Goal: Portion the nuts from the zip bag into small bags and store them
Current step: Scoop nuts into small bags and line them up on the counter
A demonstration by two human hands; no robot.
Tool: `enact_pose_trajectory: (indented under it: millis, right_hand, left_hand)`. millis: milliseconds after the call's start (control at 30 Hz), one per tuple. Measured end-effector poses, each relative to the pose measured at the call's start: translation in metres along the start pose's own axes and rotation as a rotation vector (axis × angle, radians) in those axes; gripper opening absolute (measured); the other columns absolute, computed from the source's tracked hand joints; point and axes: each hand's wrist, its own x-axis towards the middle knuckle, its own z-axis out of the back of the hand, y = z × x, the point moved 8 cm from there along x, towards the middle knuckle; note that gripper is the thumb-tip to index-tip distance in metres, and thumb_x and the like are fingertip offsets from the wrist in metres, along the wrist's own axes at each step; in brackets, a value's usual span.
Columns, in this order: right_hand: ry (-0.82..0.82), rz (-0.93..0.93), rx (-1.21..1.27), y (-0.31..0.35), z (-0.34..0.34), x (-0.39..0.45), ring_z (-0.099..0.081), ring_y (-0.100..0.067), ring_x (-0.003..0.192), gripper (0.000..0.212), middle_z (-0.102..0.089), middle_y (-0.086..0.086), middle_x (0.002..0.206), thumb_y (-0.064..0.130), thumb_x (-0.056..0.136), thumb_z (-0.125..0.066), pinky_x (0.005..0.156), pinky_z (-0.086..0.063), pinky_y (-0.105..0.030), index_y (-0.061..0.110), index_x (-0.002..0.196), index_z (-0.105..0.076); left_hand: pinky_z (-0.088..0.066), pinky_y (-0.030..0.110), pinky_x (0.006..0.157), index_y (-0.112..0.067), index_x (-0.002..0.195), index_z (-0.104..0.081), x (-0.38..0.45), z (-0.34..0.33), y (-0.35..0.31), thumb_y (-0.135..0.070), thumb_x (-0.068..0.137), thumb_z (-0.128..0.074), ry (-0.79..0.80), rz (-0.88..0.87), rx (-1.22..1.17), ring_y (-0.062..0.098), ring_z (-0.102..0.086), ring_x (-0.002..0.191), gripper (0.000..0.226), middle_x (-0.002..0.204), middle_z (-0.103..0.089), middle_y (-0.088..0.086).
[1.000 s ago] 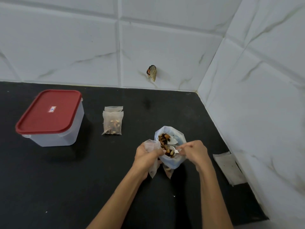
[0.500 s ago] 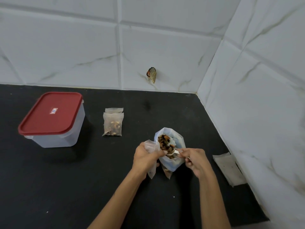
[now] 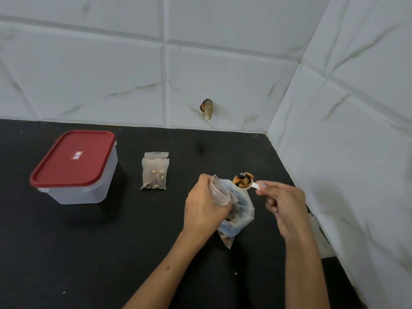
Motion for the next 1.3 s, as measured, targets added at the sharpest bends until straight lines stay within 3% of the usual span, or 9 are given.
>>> enact_pose_trajectory:
  millis: [167,367,500,600,700,867,967,1100,1300]
  right_hand:
    - [0.053,0.153,-0.115,0.027,-0.014,-0.021,-0.051,-0.001,0.049,0.016,-0.068,-0.003,0.069,0.0,0.085,-0.061,0.047,-0.038,-0.013,0.009,0.089,-0.074]
    - [-0.038,0.577,-0.701,0.045,-0.045,-0.048,-0.057,0.0,0.08,0.02,-0.069,0.004,0.097,0.011,0.089,-0.063,0.067,-0.04,-0.004,0.016,0.106,-0.072]
    - [-0.062,0.707,-0.754,0.052,-0.056,-0.057,-0.063,-0.017,0.09,0.02,-0.071,-0.006,0.098,0.005,0.088,-0.061,0.078,-0.052,-0.028,0.011,0.103,-0.074]
    - [-0.059,0.683,-0.775,0.055,-0.056,-0.058,-0.061,-0.014,0.093,0.021,-0.07,-0.004,0.103,0.009,0.09,-0.061,0.081,-0.052,-0.025,0.013,0.107,-0.072]
    - [-0.014,0.605,-0.814,0.05,-0.06,-0.056,-0.056,-0.004,0.088,0.023,-0.068,0.0,0.105,0.013,0.091,-0.06,0.073,-0.042,-0.007,0.017,0.112,-0.07]
    - [0.023,0.542,-0.801,0.046,-0.065,-0.058,-0.05,0.001,0.083,0.024,-0.068,0.003,0.109,0.013,0.091,-0.06,0.062,-0.034,0.001,0.018,0.112,-0.069]
    - [0.037,0.543,-0.834,0.051,-0.062,-0.062,-0.052,0.0,0.086,0.024,-0.067,0.003,0.11,0.015,0.091,-0.06,0.066,-0.038,-0.001,0.02,0.112,-0.069]
    - [0.006,0.579,-0.846,0.069,-0.057,-0.069,-0.061,-0.013,0.098,0.024,-0.067,-0.002,0.109,0.017,0.091,-0.06,0.089,-0.051,-0.027,0.017,0.112,-0.07]
    - [0.077,0.495,-0.964,0.055,-0.074,-0.06,-0.056,-0.006,0.095,0.027,-0.063,0.004,0.114,0.02,0.093,-0.056,0.076,-0.037,-0.008,0.024,0.118,-0.065]
  left_hand:
    - [-0.052,0.021,0.069,-0.028,0.102,-0.043,0.002,-0.006,-0.007,-0.025,0.074,-0.074,0.019,-0.016,-0.02,0.004,-0.057,0.082,0.042,0.089,-0.056,-0.012]
    - [-0.049,0.018,0.061,-0.024,0.102,-0.046,0.006,-0.009,-0.002,-0.033,0.076,-0.074,0.003,0.038,-0.142,0.004,-0.06,0.079,0.039,0.09,-0.061,-0.01]
    - [-0.053,0.02,0.065,-0.023,0.103,-0.049,0.008,-0.007,0.006,-0.029,0.072,-0.078,-0.012,0.065,-0.22,0.004,-0.063,0.08,0.042,0.091,-0.065,-0.008]
    - [-0.048,0.011,0.061,-0.024,0.102,-0.051,0.008,-0.004,0.011,-0.028,0.07,-0.08,-0.041,0.052,-0.265,-0.002,-0.063,0.078,0.044,0.089,-0.066,-0.011]
    - [-0.046,0.007,0.062,-0.023,0.105,-0.052,0.007,-0.004,0.009,-0.024,0.073,-0.079,-0.03,0.023,-0.329,-0.009,-0.061,0.076,0.042,0.087,-0.065,-0.012]
    - [-0.048,0.013,0.062,-0.02,0.101,-0.051,0.005,-0.004,0.005,-0.011,0.074,-0.077,-0.051,-0.084,-0.335,-0.005,-0.059,0.072,0.039,0.083,-0.062,-0.009]
    - [-0.048,0.013,0.064,-0.018,0.099,-0.051,0.005,0.0,0.006,-0.011,0.071,-0.08,-0.097,-0.124,-0.333,-0.002,-0.061,0.076,0.041,0.085,-0.063,-0.009]
    - [-0.049,0.013,0.065,-0.021,0.099,-0.05,0.01,0.012,0.001,-0.019,0.07,-0.082,-0.139,-0.17,-0.305,-0.002,-0.061,0.08,0.043,0.087,-0.063,-0.008]
    - [-0.049,0.021,0.063,-0.017,0.093,-0.052,0.009,0.005,-0.001,-0.025,0.065,-0.077,-0.086,-0.194,-0.312,0.005,-0.061,0.073,0.038,0.082,-0.063,-0.008]
